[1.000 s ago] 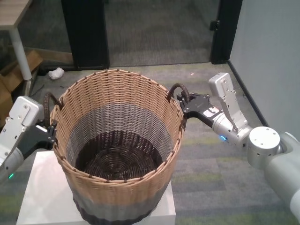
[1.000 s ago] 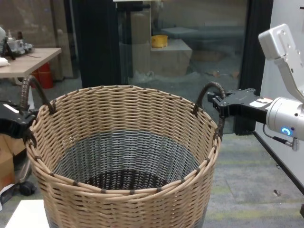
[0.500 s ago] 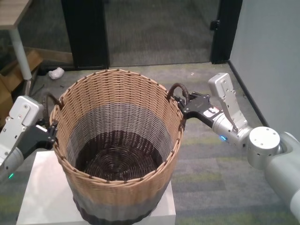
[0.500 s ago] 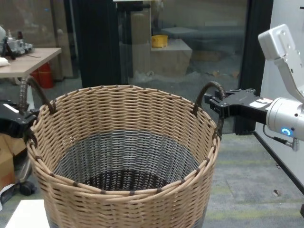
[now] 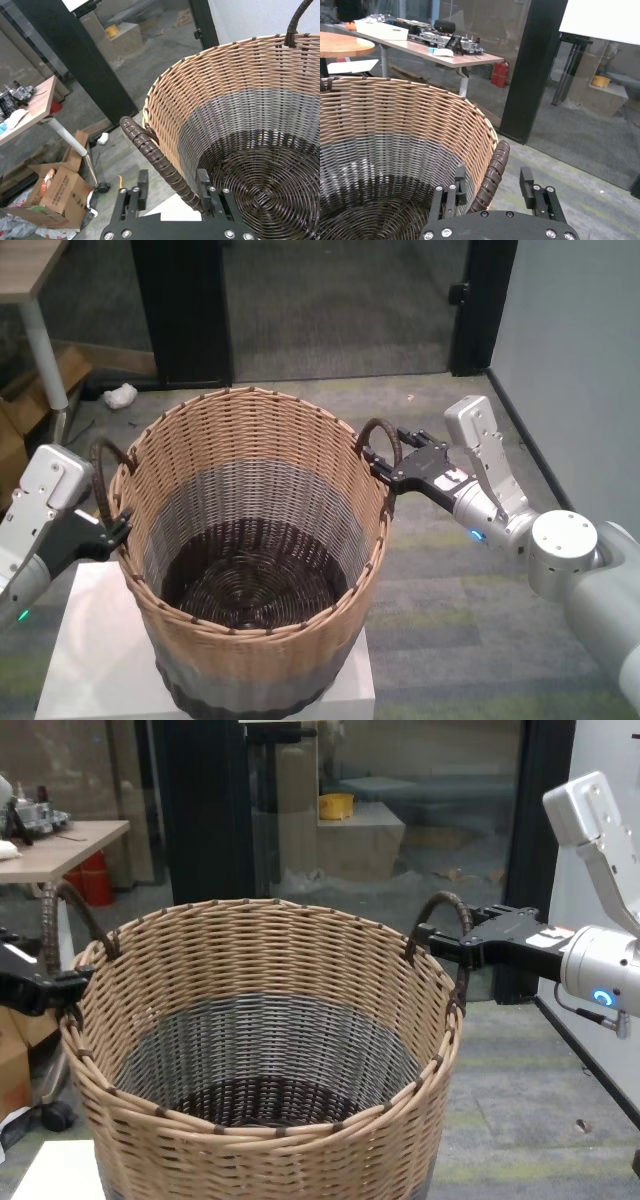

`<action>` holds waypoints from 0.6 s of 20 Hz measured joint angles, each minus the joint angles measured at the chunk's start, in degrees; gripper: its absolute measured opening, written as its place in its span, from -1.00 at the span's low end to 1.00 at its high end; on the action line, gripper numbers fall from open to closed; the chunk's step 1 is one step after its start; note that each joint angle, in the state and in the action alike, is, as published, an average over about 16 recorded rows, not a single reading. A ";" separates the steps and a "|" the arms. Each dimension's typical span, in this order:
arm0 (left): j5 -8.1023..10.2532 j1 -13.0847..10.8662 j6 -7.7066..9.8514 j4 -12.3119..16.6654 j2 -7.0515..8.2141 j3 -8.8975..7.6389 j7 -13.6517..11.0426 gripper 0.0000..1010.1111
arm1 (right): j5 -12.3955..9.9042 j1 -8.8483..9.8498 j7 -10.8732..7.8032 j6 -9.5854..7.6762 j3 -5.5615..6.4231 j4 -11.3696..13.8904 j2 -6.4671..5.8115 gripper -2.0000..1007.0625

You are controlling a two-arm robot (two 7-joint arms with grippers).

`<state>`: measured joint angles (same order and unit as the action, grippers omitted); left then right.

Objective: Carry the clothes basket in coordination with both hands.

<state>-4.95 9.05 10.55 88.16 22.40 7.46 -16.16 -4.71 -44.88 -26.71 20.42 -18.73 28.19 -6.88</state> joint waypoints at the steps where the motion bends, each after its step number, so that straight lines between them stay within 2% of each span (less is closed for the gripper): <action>1: 0.00 0.00 0.00 0.00 0.00 0.00 0.00 0.26 | 0.00 0.00 0.00 0.00 0.00 0.01 0.00 0.31; 7: 0.01 0.00 0.00 0.03 0.01 0.01 0.00 0.69 | -0.01 0.02 0.01 0.00 -0.01 0.03 -0.02 0.71; 12: 0.04 -0.01 0.00 0.07 0.02 0.00 -0.06 0.89 | -0.02 0.02 0.00 0.01 -0.01 0.05 -0.03 0.91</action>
<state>-4.92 9.04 10.55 88.23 22.41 7.46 -16.22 -4.73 -44.86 -26.70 20.42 -18.73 28.25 -6.91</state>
